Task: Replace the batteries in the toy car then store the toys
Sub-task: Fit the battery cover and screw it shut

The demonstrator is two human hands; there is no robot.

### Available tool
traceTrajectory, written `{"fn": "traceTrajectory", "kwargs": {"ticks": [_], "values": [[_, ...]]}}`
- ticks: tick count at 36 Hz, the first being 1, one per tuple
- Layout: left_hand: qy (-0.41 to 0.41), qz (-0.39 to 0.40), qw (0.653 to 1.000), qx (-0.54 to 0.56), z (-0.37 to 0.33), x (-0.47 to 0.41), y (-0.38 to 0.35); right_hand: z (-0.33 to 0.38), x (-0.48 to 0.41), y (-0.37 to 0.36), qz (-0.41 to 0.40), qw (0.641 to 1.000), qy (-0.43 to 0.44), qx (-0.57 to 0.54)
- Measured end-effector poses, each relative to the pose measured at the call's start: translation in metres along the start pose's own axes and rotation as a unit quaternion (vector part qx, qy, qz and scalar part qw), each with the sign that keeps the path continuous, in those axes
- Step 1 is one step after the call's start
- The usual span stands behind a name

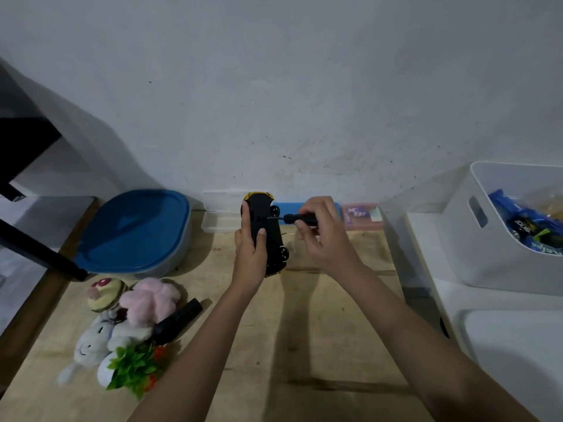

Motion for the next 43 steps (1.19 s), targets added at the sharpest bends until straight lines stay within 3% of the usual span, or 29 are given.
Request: {"fn": "traceTrajectory", "kwargs": {"ticks": [6, 12, 19, 23, 27, 39, 43], "values": [[-0.007, 0.006, 1.000, -0.016, -0.009, -0.001, 0.002, 0.008, -0.008, 0.012, 0.000, 0.997, -0.026, 0.067], [-0.023, 0.014, 0.999, -0.034, -0.021, -0.003, 0.007, 0.024, -0.022, 0.016, 0.042, 0.996, 0.002, 0.073], [-0.043, 0.018, 0.997, -0.057, -0.030, -0.003, 0.011, 0.034, -0.033, 0.023, 0.049, 0.997, 0.014, 0.059], [-0.045, 0.022, 0.998, -0.046, -0.034, -0.003, 0.011, 0.028, -0.037, 0.027, 0.042, 0.998, -0.027, 0.048], [-0.046, 0.011, 0.998, -0.037, -0.036, -0.004, 0.015, 0.037, -0.038, 0.025, 0.053, 0.997, 0.014, 0.062], [-0.047, 0.007, 0.998, -0.028, -0.053, -0.005, 0.018, 0.043, -0.042, 0.034, 0.045, 0.997, -0.011, 0.056], [-0.046, -0.001, 0.998, -0.045, -0.059, -0.005, 0.020, 0.050, -0.043, 0.033, 0.055, 0.996, 0.024, 0.060]]}}
Point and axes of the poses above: each hand's wrist, its own x-axis away from the middle knuckle, its own y-axis out of the back of the hand, z = x × y, the point moved 10 cm from there along -x, towards the middle knuckle, and after that the axes turned 10 degrees about z, right-handed, at the moved point
